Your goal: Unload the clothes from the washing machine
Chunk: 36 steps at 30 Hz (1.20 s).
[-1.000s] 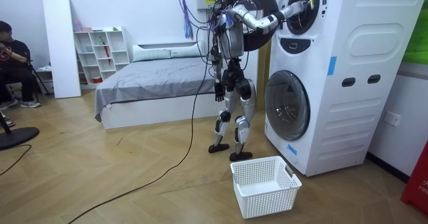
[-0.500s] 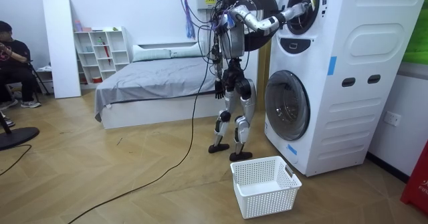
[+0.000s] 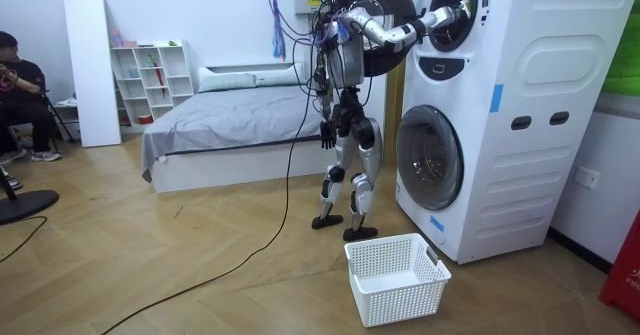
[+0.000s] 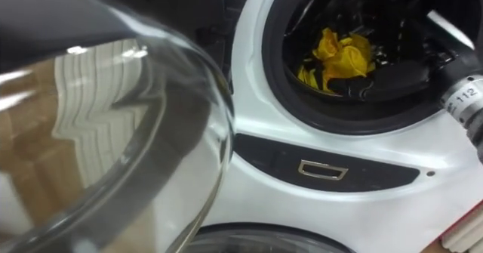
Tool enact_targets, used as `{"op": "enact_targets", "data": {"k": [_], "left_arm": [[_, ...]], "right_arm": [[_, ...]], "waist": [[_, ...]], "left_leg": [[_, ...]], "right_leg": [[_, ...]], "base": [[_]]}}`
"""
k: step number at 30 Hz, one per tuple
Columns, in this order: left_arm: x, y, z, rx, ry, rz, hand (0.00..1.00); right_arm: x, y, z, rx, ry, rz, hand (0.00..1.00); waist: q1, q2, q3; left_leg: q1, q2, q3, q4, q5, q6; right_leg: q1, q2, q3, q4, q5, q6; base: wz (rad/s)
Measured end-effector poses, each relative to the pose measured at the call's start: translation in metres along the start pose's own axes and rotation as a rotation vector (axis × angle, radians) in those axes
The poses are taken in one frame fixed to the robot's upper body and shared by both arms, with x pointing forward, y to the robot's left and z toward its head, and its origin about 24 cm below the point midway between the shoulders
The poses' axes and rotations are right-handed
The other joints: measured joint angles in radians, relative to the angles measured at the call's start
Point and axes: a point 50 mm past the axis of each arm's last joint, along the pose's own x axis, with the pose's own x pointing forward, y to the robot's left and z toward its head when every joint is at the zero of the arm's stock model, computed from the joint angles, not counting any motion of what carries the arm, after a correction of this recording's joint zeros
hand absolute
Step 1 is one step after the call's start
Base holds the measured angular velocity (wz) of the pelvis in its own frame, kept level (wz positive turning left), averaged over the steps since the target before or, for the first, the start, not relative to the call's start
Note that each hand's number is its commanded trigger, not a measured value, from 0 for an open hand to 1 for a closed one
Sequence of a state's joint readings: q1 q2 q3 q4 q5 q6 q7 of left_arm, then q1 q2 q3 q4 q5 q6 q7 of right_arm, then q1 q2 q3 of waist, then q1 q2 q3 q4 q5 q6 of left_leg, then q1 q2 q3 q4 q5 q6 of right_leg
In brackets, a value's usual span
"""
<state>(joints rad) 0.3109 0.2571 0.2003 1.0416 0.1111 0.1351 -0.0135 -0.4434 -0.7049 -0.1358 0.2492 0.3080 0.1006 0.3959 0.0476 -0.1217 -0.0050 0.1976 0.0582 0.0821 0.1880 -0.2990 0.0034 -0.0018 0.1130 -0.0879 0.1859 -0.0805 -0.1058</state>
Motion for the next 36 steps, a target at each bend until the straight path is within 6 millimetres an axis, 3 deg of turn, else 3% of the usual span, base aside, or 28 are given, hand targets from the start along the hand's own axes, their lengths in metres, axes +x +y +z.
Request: {"op": "enact_targets", "data": {"k": [6, 11, 17, 23, 32, 36], "left_arm": [[0.0, -0.003, 0.002, 0.024, 0.002, -0.007, 0.0], [0.0, -0.003, 0.001, 0.025, 0.006, -0.005, 0.0], [0.001, -0.005, -0.002, 0.021, 0.033, -0.01, 0.0], [0.001, -0.006, 0.002, 0.02, 0.032, -0.032, 0.0], [0.001, -0.006, 0.0, 0.019, 0.059, -0.032, 0.0], [0.001, -0.005, 0.0, 0.011, 0.065, -0.029, 0.0]], "right_arm": [[0.004, -0.002, -0.01, -0.087, 0.077, -0.048, 0.0], [0.014, -0.003, -0.012, -0.145, 0.121, -0.073, 0.0], [0.023, -0.003, -0.008, -0.198, 0.132, -0.094, 0.0], [0.028, -0.005, -0.024, -0.176, 0.23, -0.106, 0.0], [0.033, -0.006, -0.025, -0.187, 0.264, -0.114, 0.0], [0.033, -0.008, -0.024, -0.241, 0.284, -0.119, 0.0]], "waist": [[0.037, 0.002, 0.0007], [0.055, 0.019, 0.0118], [0.066, 0.023, 0.0073], [0.08, 0.005, -0.0038], [0.085, -0.002, -0.0029], [0.085, -0.009, -0.0064]], "left_leg": [[0.004, -0.001, -0.001, -0.001, 0.0, 0.0], [0.001, -0.001, -0.003, -0.004, 0.0, 0.001], [-0.015, -0.001, -0.003, 0.001, 0.002, 0.0], [-0.017, -0.005, -0.005, 0.006, 0.005, 0.002], [-0.021, -0.005, -0.011, 0.011, 0.006, 0.0], [-0.021, -0.005, -0.012, 0.011, 0.006, 0.0]], "right_leg": [[0.005, -0.002, -0.012, 0.0, 0.003, 0.0], [0.001, -0.002, -0.012, 0.0, 0.002, 0.001], [-0.015, -0.002, -0.009, 0.002, 0.001, 0.0], [-0.015, -0.006, -0.009, 0.001, 0.002, 0.001], [-0.013, -0.006, -0.011, 0.001, 0.007, -0.002], [-0.013, -0.007, -0.012, 0.001, 0.008, -0.003]], "base": [[0.0], [0.0], [-0.02], [0.0], [0.0], [0.0]]}}
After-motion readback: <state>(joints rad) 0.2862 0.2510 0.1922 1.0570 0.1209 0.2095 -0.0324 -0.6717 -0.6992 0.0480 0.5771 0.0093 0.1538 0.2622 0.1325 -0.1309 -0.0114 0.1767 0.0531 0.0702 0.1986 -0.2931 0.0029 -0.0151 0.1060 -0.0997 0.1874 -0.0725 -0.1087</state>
